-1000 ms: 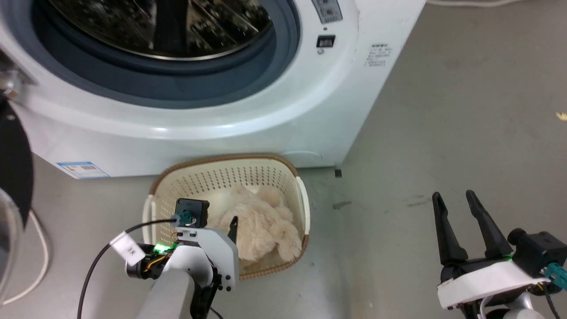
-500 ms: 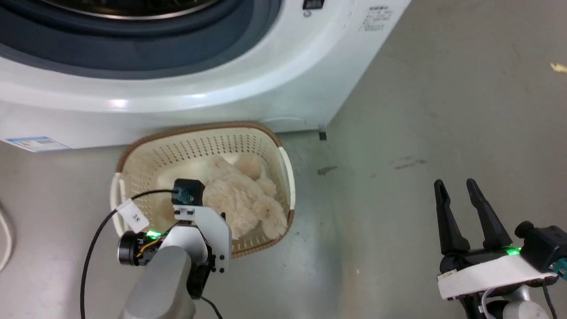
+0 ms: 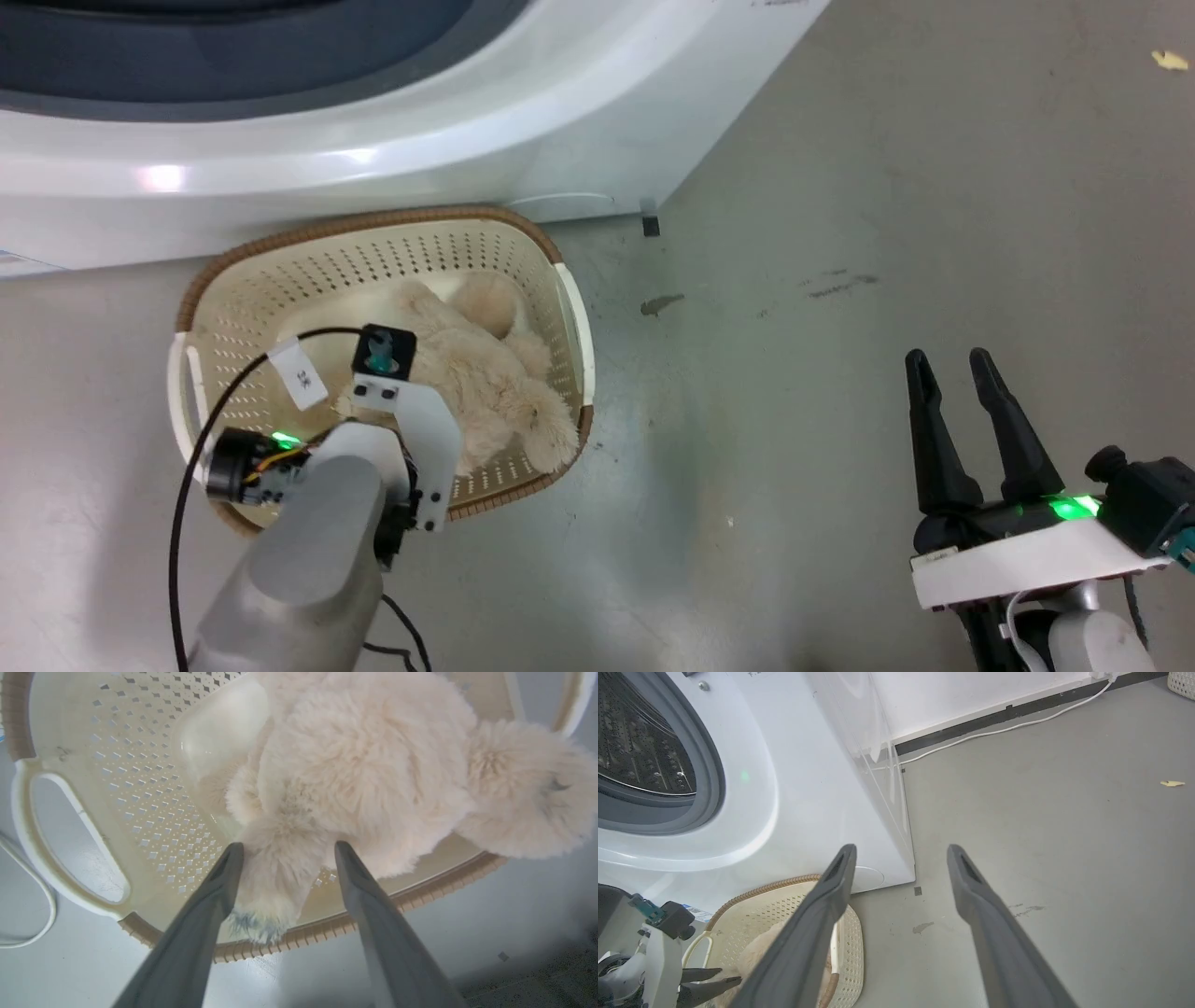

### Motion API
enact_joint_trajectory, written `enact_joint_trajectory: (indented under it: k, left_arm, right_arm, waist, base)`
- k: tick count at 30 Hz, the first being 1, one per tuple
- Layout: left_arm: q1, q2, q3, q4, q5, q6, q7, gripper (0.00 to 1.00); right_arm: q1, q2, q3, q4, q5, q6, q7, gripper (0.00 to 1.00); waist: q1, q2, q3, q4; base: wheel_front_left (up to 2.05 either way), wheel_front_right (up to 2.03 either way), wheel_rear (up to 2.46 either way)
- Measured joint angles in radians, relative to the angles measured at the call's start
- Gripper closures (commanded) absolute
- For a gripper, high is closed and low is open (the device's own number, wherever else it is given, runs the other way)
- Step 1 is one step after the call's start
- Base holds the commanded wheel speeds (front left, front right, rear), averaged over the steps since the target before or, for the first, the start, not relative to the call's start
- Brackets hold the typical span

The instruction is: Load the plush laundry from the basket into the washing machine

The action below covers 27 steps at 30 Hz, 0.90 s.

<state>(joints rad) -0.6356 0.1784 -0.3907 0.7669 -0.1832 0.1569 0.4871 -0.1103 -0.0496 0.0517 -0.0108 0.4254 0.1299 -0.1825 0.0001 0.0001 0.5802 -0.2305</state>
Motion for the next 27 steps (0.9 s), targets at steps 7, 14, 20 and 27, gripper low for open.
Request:
enact_joint_trajectory:
  k: [7,14,20,27]
  left_arm:
    - [-0.05,0.039,-0.038,0.033,-0.005,0.019,0.071,0.0]
    - [-0.083,0.058,-0.072,0.045,-0.034,0.029,0.126,0.29]
    - [-0.109,0.058,-0.105,0.037,-0.06,0.016,0.128,1.0]
    - [-0.127,0.055,-0.148,0.044,-0.093,-0.011,0.083,1.0]
  right_arm:
    - [-0.015,0.0,0.019,-0.003,0.039,0.0,-0.014,0.0]
    - [-0.023,0.0,0.026,-0.012,0.073,0.0,-0.029,0.0]
    - [-0.046,0.0,0.035,-0.011,0.094,0.0,-0.04,0.0]
    - [-0.066,0.0,0.048,-0.002,0.123,0.0,-0.053,0.0]
  waist:
    - [-0.0001,0.0,0.053,-0.019]
    - [-0.0001,0.0,0.112,-0.033]
    - [0.0,0.0,0.154,-0.035]
    - [-0.0001,0.0,0.16,-0.026]
  base:
    - [0.0,0.0,0.0]
    - [0.0,0.0,0.0]
    - [0.0,0.0,0.0]
    - [0.0,0.0,0.0]
